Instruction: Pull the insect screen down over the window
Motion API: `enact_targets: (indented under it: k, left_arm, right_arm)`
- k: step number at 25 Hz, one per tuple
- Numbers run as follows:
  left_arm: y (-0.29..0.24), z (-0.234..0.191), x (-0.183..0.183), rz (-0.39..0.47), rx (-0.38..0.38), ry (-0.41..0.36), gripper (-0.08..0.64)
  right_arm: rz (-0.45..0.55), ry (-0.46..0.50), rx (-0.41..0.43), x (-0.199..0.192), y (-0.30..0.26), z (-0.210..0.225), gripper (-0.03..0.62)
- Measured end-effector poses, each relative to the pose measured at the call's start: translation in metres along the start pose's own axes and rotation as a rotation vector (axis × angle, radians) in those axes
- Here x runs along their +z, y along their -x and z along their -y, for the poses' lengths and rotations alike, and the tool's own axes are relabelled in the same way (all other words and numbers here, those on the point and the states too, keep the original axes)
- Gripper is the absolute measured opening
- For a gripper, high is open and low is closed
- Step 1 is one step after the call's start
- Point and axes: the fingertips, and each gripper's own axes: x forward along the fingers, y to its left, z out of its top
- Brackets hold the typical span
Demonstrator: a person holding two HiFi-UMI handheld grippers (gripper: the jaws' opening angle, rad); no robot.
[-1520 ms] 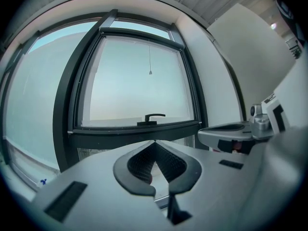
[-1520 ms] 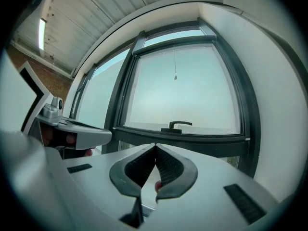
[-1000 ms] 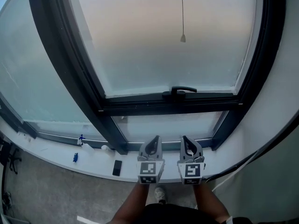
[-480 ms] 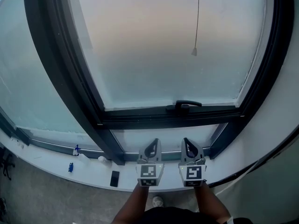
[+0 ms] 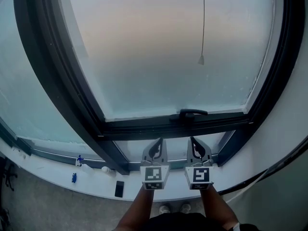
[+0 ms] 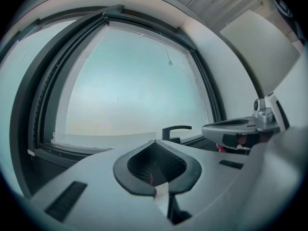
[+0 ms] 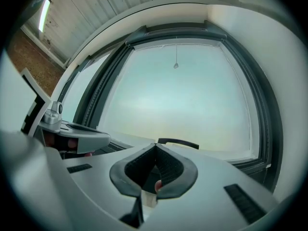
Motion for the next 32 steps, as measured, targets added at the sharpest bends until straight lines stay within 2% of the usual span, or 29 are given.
enact_targets:
  k: [3,12,15,17,19,23,26,32]
  left_arm:
    - [-0.007,0.003,0.011,0.015,0.018,0.006,0.002]
    - [-0.025,-0.002,0.056,0.103,0.074,-0.017,0.002]
    - [-0.034,-0.004,0.064,0.122,0.083,-0.088,0.002]
    - [-0.041,-0.008,0.071,0.132,0.091,-0.14,0.002]
    - [-0.046,-0.013,0.083,0.15,0.101,-0.154,0.002]
    - [-0.054,-0.016,0.115,0.213,0.102,-0.189,0.002]
    - [-0.06,-0.02,0.143,0.258,0.102,-0.214,0.002]
    - [-0.061,-0.049,0.207,0.361,0.162,-0.234,0.002]
  right_arm:
    - [0.048,-0.017,0.006,0.01,-0.006,0.007,0.003]
    - [0.123,0.016,0.009,0.044,-0.021,0.032,0.003]
    - [0.152,0.015,-0.002,0.059,-0.025,0.043,0.003]
    - [0.17,-0.024,-0.017,0.073,-0.029,0.049,0.003]
    - [0.185,-0.019,-0.024,0.084,-0.033,0.053,0.003]
    - [0.23,0.009,-0.025,0.106,-0.041,0.059,0.003]
    - [0.279,-0.021,-0.033,0.129,-0.047,0.066,0.003]
    - [0.399,-0.001,-0.045,0.194,-0.059,0.086,0.003]
